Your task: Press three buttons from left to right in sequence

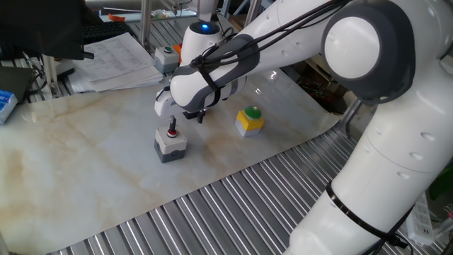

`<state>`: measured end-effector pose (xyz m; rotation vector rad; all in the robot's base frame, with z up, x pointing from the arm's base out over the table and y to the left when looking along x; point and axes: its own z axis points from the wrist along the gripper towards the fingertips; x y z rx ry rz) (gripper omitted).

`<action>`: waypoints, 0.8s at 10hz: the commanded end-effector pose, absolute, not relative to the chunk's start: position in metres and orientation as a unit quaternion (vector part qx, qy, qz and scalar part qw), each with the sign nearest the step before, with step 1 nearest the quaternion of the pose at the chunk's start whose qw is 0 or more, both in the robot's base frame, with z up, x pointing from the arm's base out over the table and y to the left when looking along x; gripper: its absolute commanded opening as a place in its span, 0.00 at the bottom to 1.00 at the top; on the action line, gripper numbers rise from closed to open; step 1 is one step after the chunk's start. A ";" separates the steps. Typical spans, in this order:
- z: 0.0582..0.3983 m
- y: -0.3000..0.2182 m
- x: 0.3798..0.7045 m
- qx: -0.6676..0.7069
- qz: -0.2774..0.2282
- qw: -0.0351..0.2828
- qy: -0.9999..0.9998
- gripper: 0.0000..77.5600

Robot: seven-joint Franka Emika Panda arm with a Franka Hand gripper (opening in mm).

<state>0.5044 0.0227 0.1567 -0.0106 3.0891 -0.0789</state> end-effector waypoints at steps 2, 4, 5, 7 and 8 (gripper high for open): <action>0.158 0.022 0.504 -0.003 -0.025 0.027 0.999 1.00; 0.157 0.022 0.504 -0.003 -0.025 0.027 0.999 1.00; 0.157 0.022 0.504 -0.003 -0.025 0.027 0.999 1.00; 0.157 0.022 0.504 -0.004 -0.025 0.027 0.999 1.00; 0.156 0.022 0.504 -0.004 -0.025 0.027 0.999 1.00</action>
